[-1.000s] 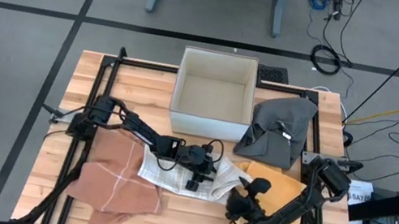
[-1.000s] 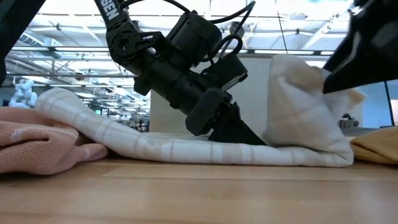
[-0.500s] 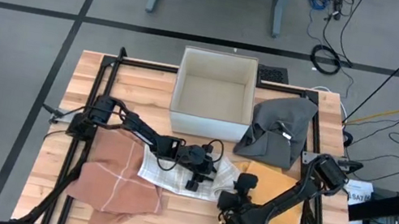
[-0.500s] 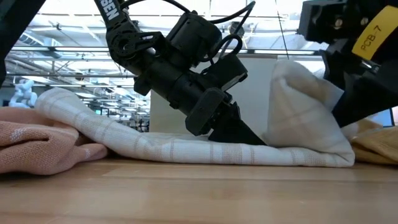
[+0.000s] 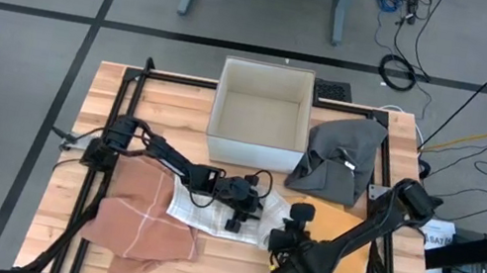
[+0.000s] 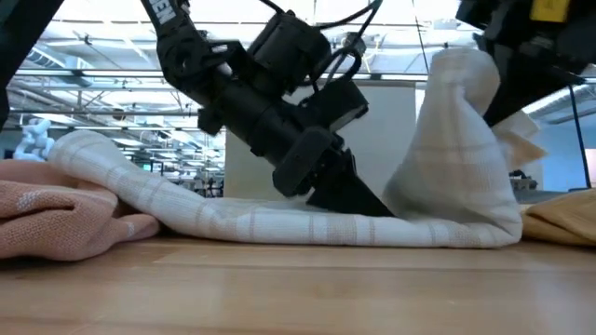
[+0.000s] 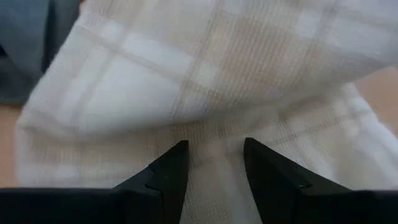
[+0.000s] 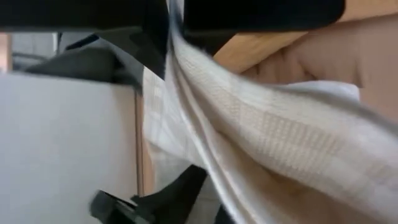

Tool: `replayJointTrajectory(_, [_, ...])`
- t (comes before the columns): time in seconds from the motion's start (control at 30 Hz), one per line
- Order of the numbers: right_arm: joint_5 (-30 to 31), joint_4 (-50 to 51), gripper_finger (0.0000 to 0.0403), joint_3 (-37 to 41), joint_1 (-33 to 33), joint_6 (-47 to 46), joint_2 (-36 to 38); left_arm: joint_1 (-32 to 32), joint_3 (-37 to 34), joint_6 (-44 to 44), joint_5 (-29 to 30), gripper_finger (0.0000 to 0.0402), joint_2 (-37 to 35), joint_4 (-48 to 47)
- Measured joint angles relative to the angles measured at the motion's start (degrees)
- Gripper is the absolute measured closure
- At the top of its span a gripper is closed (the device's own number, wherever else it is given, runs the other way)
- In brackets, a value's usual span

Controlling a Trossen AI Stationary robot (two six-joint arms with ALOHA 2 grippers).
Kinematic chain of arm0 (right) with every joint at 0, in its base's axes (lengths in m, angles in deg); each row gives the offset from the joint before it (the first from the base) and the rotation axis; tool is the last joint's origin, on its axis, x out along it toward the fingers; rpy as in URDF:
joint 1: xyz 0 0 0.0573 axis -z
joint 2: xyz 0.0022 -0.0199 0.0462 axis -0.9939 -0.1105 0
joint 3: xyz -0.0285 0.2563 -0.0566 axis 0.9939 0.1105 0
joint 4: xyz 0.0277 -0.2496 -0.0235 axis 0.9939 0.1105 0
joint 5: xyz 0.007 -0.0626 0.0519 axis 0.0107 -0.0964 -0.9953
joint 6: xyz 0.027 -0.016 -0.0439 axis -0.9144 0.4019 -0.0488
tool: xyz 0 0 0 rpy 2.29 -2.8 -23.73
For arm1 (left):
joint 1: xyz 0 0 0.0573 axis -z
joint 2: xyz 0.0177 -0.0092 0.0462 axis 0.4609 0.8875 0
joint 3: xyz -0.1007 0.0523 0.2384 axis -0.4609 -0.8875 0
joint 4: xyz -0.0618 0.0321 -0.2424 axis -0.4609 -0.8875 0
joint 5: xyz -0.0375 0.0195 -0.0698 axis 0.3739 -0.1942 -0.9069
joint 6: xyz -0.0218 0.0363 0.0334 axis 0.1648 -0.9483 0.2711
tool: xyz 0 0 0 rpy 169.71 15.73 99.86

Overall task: Fold towel
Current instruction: Fold the white patterned towel

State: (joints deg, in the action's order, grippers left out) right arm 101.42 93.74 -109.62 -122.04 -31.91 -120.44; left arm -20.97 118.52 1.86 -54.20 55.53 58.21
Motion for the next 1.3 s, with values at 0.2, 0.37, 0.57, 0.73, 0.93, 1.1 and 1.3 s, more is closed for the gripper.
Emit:
replayJointTrajectory(0.2, [-0.1,-3.1,0.0399,0.0,2.3,14.2,0.5,2.9,0.0,-5.7,7.2,0.0239,-7.2,-5.4])
replayJointTrajectory(0.37, [-2.6,-5.4,0.0399,0.0,4.3,26.4,0.6,5.0,0.2,-6.7,11.6,0.0239,-12.7,-17.2])
replayJointTrajectory(0.57, [-3.1,-7.6,0.0399,-0.9,6.9,39.1,0.6,6.8,0.1,-1.8,17.0,0.0239,-15.2,-37.9])
replayJointTrajectory(0.73, [-3.0,-8.9,0.0399,-3.2,9.8,49.4,0.6,8.0,0.1,2.8,17.0,0.0239,-14.4,-46.3])
replayJointTrajectory(0.93, [-6.2,-22.0,0.0397,-3.7,14.2,66.7,0.7,8.3,0.1,4.0,17.3,0.0239,-14.4,-44.5])
replayJointTrajectory(1.1, [-10.1,-30.1,0.0396,-3.7,17.0,76.8,0.7,7.7,-0.1,5.4,20.2,0.0239,-14.3,-43.7])
replayJointTrajectory(1.3, [-20.4,-32.6,0.0362,-3.3,18.8,76.1,0.6,7.7,-3.1,8.2,22.4,0.0239,-14.3,-42.3])
